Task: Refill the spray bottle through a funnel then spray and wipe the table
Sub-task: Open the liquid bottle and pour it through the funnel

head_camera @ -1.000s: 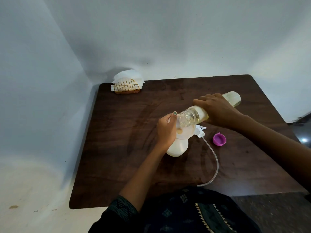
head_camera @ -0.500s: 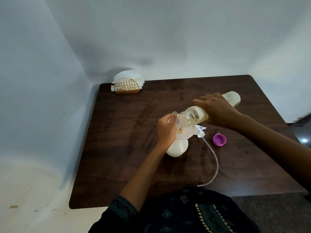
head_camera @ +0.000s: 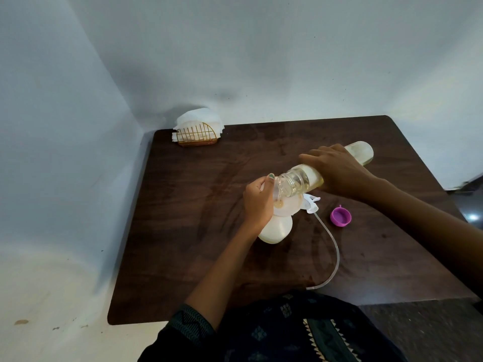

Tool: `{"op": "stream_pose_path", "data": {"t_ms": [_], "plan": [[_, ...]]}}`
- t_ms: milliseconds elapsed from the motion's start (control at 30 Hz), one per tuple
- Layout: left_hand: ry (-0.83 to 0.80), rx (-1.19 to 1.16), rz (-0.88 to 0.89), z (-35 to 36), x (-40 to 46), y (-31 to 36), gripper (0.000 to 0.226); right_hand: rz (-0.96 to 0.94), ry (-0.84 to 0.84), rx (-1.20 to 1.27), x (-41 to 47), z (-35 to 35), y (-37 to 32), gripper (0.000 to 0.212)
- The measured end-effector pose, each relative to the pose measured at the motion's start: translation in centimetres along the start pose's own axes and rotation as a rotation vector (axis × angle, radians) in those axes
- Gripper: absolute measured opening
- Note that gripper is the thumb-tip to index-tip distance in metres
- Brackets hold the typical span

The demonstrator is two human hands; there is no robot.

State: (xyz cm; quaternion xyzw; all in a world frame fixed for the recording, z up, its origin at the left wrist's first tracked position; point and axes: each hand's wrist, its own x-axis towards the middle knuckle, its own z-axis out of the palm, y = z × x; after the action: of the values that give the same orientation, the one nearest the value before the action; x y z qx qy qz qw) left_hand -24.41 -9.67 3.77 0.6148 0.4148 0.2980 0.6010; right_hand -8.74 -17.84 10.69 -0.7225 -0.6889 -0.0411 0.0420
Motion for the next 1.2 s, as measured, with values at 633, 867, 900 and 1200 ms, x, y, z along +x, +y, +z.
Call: {"op": "stream_pose_path", "data": {"t_ms": [633,867,900,1200], "plan": [[0.005,-0.007,0.007,0.22,-0.08,0.19,0.038,-0.003,-0.001,0.000,0.01,-0.05,0.26,0.047],[-0.010,-0.001,-0.015,0.07,-0.20,0.36,0.036,0.008,-0.028,-0.002,0.05,-0.13,0.10,0.046],[-0.008,0.001,-0.015,0.05,-0.21,0.39,0.036,0.008,-0.028,0.002,0.04,-0.17,0.09,0.045],[-0.003,0.008,-0.013,-0.07,-0.40,0.44,0.037,0.006,-0.042,0.003,0.11,-0.29,-0.17,0.046]]}}
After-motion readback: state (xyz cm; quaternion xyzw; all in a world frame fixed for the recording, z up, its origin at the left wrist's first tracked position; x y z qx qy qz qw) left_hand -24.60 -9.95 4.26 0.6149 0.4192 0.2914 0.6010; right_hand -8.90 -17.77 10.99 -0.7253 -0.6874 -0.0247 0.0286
